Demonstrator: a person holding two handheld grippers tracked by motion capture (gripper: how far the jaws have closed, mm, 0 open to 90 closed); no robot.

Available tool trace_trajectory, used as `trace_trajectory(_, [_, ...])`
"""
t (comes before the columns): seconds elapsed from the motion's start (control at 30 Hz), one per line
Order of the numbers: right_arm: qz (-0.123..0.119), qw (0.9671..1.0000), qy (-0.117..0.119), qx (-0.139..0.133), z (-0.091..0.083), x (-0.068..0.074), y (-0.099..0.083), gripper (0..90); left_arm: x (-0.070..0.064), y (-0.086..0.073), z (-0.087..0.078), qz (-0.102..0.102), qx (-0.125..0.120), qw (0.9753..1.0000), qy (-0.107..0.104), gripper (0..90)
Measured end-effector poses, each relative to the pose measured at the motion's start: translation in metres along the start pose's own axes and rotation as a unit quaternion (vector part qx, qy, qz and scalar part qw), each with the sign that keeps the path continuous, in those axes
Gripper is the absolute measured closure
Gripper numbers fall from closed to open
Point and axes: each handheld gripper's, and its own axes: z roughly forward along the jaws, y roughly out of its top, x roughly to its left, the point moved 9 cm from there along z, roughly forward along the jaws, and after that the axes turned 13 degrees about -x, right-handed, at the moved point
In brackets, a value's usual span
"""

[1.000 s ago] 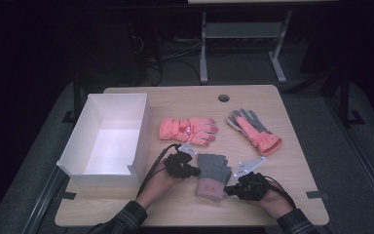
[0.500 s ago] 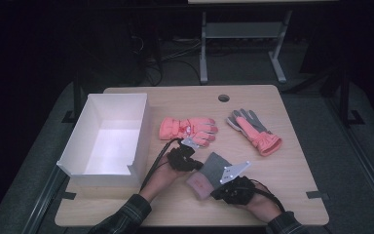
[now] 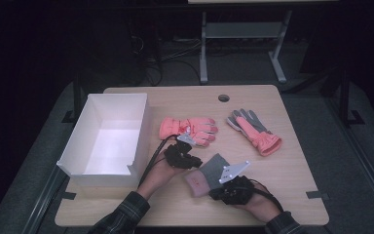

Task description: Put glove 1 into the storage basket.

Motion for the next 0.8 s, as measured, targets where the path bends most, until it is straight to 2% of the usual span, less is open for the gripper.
trace_trajectory(0.2, [0.02, 0.9988, -0.043, -0.013, -0.023, -0.018, -0.007, 55.2, -0.01, 0.004, -0.007, 0.019, -0.001, 0.9996, -0.019, 47.2])
trace_trajectory(0.33, [0.037, 0.9963, -0.074, -0.022, -0.038, -0.027, -0.014, 41.2, -0.02, 0.004, -0.006, 0.053, 0.004, 0.9982, -0.027, 29.3])
trace_trajectory(0.43, [0.05, 0.9932, -0.101, -0.027, -0.05, -0.035, -0.021, 30.0, -0.029, 0.003, -0.002, 0.069, 0.012, 0.997, -0.033, 19.2])
trace_trajectory(0.57, [0.069, 0.9875, -0.136, -0.038, -0.065, -0.047, -0.031, 17.5, -0.037, 0.004, 0.004, 0.083, 0.014, 0.9961, -0.027, 15.2])
trace_trajectory(0.73, [0.082, 0.9823, -0.162, -0.046, -0.077, -0.055, -0.041, 14.0, -0.045, 0.001, 0.015, 0.087, 0.019, 0.9958, -0.023, 13.1])
trace_trajectory(0.8, [0.085, 0.9807, -0.169, -0.051, -0.079, -0.057, -0.042, 13.8, -0.045, -0.002, 0.021, 0.099, 0.028, 0.9945, -0.02, 13.1])
